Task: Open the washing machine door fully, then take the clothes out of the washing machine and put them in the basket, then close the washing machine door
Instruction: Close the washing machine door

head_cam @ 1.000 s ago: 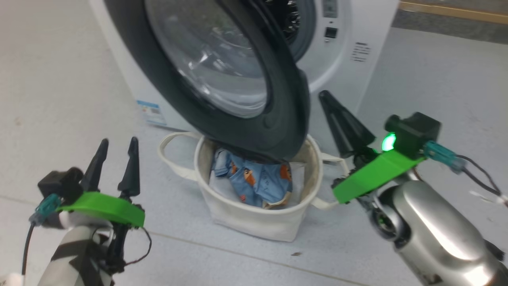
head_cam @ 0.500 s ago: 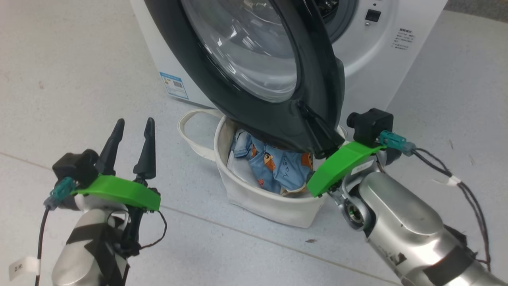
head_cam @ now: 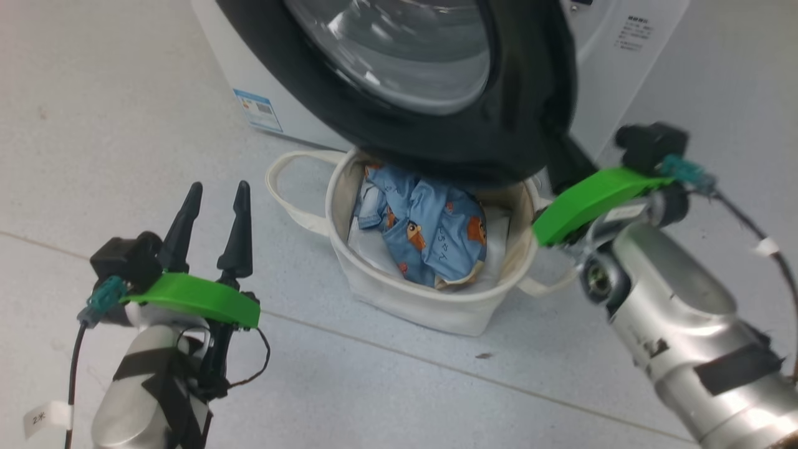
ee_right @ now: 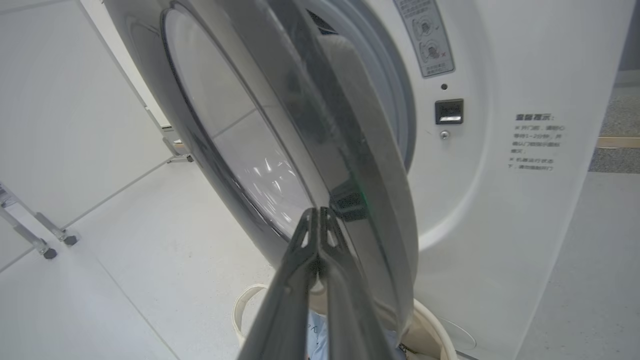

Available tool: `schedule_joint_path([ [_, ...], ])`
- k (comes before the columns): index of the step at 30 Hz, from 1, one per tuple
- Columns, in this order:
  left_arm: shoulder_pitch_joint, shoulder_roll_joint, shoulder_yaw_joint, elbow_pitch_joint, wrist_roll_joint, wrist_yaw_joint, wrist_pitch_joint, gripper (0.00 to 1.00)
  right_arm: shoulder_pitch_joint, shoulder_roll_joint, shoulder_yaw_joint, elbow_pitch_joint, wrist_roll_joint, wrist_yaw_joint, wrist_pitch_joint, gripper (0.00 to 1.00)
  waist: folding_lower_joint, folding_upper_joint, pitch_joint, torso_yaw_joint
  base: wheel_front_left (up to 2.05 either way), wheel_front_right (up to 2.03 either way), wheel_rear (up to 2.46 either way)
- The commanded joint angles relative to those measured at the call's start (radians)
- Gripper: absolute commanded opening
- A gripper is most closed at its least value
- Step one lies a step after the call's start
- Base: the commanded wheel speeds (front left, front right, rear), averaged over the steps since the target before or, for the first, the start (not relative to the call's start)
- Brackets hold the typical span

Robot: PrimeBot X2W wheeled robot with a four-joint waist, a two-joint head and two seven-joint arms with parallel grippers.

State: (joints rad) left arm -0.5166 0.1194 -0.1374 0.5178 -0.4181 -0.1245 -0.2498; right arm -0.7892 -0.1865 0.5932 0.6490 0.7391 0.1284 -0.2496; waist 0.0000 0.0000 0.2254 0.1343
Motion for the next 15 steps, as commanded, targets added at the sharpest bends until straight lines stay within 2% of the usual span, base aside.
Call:
schedule_joint_path([
  [1, -0.048, 0.014, 0.038, -0.041, 0.014, -0.005, -0.012, 1.0, -0.051, -0.007, -0.034, -0.016, -0.012, 0.002, -0.012, 0.0, 0.0, 0.0, 0.022, -0.005, 0.0, 0.0, 0.0],
  [15, -0.079, -0.017, 0.023, -0.05, 0.042, -0.006, -0.012, 1.0, -0.246, -0.019, -0.16, 0.108, -0.062, 0.002, -0.012, 0.0, 0.0, 0.0, 0.12, -0.006, 0.0, 0.0, 0.0],
])
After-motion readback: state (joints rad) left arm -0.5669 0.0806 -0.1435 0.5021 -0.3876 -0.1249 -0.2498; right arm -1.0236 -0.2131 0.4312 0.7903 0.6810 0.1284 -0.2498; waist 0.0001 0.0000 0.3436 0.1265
